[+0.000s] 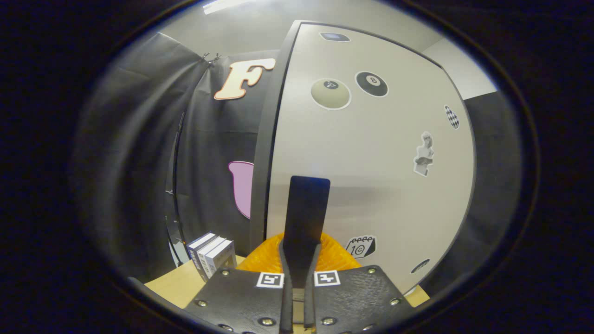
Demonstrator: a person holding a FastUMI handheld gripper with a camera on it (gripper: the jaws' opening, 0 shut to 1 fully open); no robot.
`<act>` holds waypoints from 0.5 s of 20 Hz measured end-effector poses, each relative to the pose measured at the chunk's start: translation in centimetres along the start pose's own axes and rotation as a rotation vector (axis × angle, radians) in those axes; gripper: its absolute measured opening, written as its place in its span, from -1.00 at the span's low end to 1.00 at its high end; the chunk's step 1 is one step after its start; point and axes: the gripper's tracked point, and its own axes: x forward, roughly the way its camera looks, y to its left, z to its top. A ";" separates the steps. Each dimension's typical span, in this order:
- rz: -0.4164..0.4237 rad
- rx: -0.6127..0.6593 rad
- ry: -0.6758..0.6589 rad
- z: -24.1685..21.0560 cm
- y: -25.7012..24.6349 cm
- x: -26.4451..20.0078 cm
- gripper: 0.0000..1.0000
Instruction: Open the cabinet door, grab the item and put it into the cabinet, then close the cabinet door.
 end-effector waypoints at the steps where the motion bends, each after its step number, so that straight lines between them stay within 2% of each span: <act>1: 0.002 -0.007 -0.002 0.1 0.0 -0.1 -0.81; 10: 0.080 -0.013 0.007 0.3 0.1 -2.9 -0.81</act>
